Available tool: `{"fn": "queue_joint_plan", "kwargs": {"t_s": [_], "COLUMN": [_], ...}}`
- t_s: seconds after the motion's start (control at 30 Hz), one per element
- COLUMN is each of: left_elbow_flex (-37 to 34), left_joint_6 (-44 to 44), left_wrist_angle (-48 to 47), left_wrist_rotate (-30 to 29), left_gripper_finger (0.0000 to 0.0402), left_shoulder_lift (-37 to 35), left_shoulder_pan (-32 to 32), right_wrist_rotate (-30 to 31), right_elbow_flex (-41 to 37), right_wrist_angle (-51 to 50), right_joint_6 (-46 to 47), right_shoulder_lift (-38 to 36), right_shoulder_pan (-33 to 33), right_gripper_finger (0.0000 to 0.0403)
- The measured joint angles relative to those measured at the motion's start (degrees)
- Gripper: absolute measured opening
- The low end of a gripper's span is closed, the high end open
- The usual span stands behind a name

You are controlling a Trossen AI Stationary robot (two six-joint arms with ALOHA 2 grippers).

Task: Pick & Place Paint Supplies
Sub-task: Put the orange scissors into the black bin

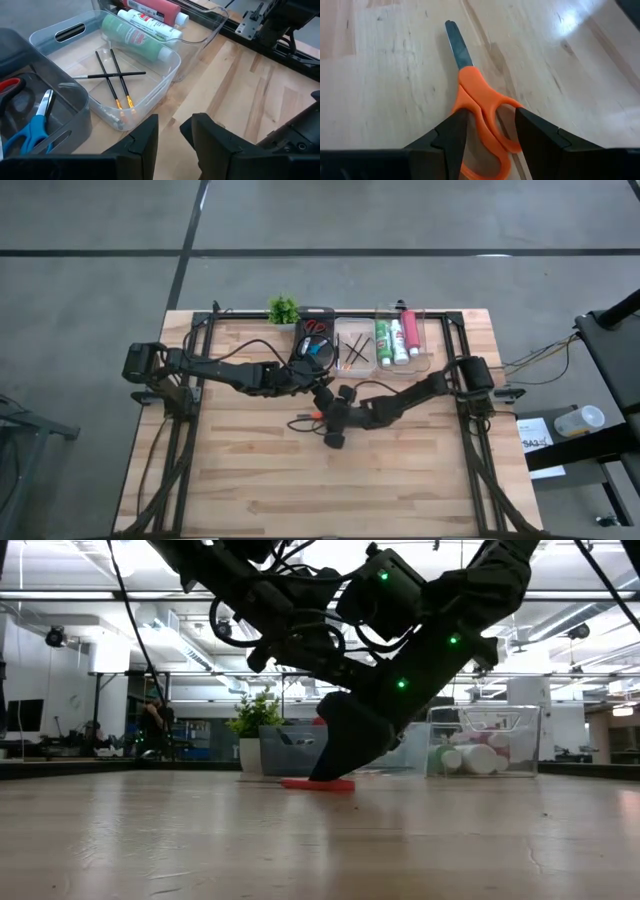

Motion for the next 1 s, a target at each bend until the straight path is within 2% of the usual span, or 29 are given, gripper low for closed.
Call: {"fn": "queue_joint_plan", "kwargs": {"t_s": [0.53, 0.63, 0.8, 1.0], "left_elbow_flex": [0.00, 0.00, 0.00, 0.00], "left_joint_6": [-0.35, -0.33, -0.33, -0.28], "left_wrist_angle": [-1.55, -1.72, -1.99, -2.09], "left_wrist_rotate": [0.00, 0.00, 0.00, 0.00], "left_gripper_finger": [0.0127, 0.0127, 0.0127, 0.0127], "left_shoulder_lift": [-0.03, -0.03, -0.05, -0.05], "left_shoulder_pan": [0.00, 0.02, 0.02, 0.02], "right_wrist_rotate": [-0.17, -0.19, -0.15, 2.29], "right_elbow_flex": [-3.73, -4.40, -5.77, -12.35], "right_wrist_angle": [-1.79, -5.49, -13.43, -9.80], "right_joint_6": [-0.02, -0.93, -1.26, -4.69], "right_shoulder_lift": [-9.71, -12.36, -19.74, -31.19], "right_shoulder_pan": [0.17, 0.26, 1.67, 5.51], "right_gripper_finger": [0.0168, 0.0168, 0.0168, 0.0168]}}
